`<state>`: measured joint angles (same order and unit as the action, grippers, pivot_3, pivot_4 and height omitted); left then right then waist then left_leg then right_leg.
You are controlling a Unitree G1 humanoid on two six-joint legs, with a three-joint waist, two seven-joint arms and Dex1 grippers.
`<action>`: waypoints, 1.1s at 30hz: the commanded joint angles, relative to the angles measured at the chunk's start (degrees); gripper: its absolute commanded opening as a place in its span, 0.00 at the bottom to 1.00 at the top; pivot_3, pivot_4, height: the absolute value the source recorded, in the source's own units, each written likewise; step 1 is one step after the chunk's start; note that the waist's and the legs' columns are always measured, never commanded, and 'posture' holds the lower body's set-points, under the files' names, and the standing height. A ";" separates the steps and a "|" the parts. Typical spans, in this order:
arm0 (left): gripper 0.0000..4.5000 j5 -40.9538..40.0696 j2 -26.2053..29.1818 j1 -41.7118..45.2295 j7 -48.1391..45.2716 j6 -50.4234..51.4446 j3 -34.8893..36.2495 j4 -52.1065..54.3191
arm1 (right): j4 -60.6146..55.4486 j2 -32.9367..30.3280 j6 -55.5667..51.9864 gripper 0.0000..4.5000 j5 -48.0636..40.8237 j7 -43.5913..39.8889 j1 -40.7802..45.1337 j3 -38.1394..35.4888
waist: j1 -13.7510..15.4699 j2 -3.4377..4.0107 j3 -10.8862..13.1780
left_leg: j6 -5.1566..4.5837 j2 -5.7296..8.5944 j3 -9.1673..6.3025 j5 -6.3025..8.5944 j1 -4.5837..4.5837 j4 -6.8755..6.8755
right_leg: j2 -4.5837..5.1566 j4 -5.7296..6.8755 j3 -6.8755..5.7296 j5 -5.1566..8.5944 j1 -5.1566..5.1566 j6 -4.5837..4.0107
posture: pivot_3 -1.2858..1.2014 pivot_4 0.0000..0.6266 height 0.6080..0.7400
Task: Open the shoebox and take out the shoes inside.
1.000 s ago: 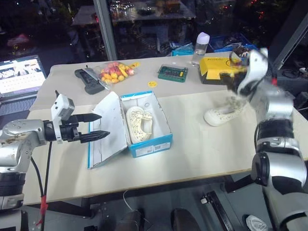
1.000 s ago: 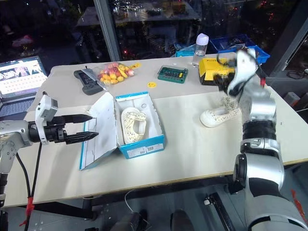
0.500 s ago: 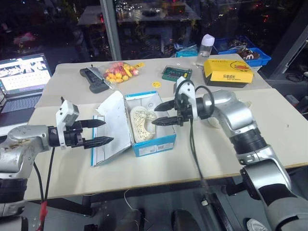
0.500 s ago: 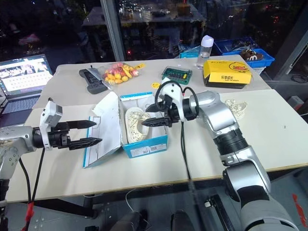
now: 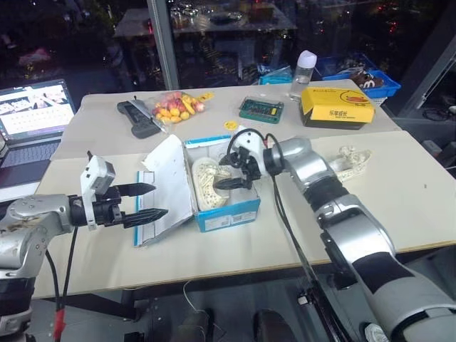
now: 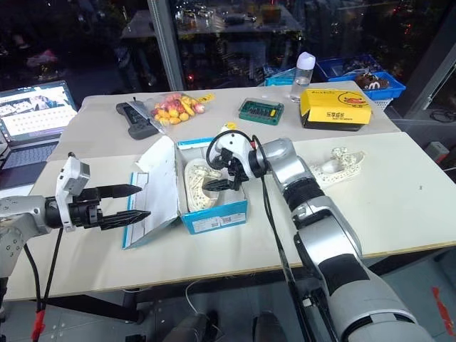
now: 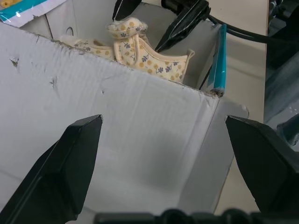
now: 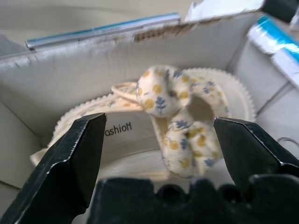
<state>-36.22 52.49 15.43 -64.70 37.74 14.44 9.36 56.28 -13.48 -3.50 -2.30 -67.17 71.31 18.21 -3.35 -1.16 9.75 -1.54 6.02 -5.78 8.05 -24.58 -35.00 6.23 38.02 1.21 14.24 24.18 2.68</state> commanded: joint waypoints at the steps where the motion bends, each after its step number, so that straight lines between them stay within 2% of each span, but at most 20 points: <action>1: 1.00 -1.27 0.76 0.08 0.60 0.12 2.10 2.12 | 6.07 2.65 3.27 0.97 2.61 4.51 2.33 -1.23 | -0.59 -0.01 -0.01 | 0.09 0.00 0.00 0.05 0.11 0.01 | -0.01 0.00 0.00 0.00 -0.02 0.00 | 0.52 0.24 0.98; 6: 1.00 -1.57 0.98 -0.47 0.76 0.08 2.59 2.55 | 7.53 3.09 3.74 0.97 2.30 3.83 3.68 -3.76 | -0.77 -0.01 -0.01 | 0.22 -0.06 0.00 0.06 0.53 0.12 | -0.12 0.04 0.06 -0.04 -0.14 -0.06 | 0.52 0.24 0.98; 8: 1.00 -1.81 1.30 -0.62 0.47 -0.10 2.88 2.45 | 6.84 2.76 3.46 0.89 2.13 2.83 3.74 -4.52 | -0.73 -0.01 -0.01 | 0.23 -0.11 0.00 0.05 0.55 0.13 | -0.19 0.05 0.06 -0.06 -0.13 -0.09 | 0.52 0.24 0.98; 13: 1.00 -2.04 3.96 2.80 -2.58 -1.56 3.60 -1.25 | 4.04 2.33 1.98 0.55 1.82 0.32 2.44 -5.14 | -0.67 0.00 -0.01 | 0.22 -0.11 0.00 0.03 0.46 0.15 | -0.24 0.04 0.13 -0.09 -0.04 -0.15 | 0.52 0.24 0.98; 19: 1.00 -1.28 5.54 7.26 -4.29 -2.50 2.92 -4.85 | 1.96 2.64 0.48 0.05 1.97 0.84 0.99 -5.32 | -0.69 0.00 -0.01 | 0.21 -0.09 0.00 0.03 0.38 0.18 | -0.22 0.01 0.14 -0.09 -0.02 -0.15 | 0.52 0.24 0.98; 20: 1.00 -1.14 5.49 7.41 -4.34 -2.69 2.77 -4.93 | 1.58 2.67 0.35 0.03 2.03 1.34 0.81 -5.44 | -0.69 0.00 -0.01 | 0.21 -0.09 0.00 0.03 0.38 0.19 | -0.22 0.01 0.14 -0.09 -0.02 -0.15 | 0.52 0.24 0.98; 26: 1.00 -1.05 4.86 7.21 -3.98 -2.81 2.47 -4.25 | -4.31 1.49 -2.30 0.03 0.24 3.60 0.97 -8.38 | -0.72 0.00 0.00 | 0.19 -0.10 0.00 0.02 0.32 0.21 | -0.23 0.03 0.14 -0.09 -0.02 -0.15 | 0.52 0.24 0.98; 30: 1.00 -1.33 4.27 6.39 -3.66 -2.57 2.48 -3.56 | -13.77 -1.18 -9.77 0.03 -4.65 4.39 2.31 -13.43 | -0.55 0.01 0.02 | 0.20 -0.09 0.00 0.02 0.23 0.19 | -0.20 0.02 0.13 -0.09 0.04 -0.15 | 0.52 0.24 0.98; 33: 1.00 -1.21 4.12 6.22 -3.79 -2.69 2.15 -3.65 | -18.90 -2.54 -12.75 0.03 -5.27 3.96 1.11 -13.53 | -0.38 0.01 0.02 | 0.18 -0.08 0.00 0.01 0.18 0.20 | -0.17 0.00 0.11 -0.09 0.06 -0.15 | 0.52 0.24 0.98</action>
<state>-37.20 56.44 21.30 -68.35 35.94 16.01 4.31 41.84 -15.74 -14.66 -5.90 -63.24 71.38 5.65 -3.73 -1.16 9.76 -1.37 5.93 -5.79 8.07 -24.39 -34.80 6.06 38.01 1.32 14.15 24.23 2.53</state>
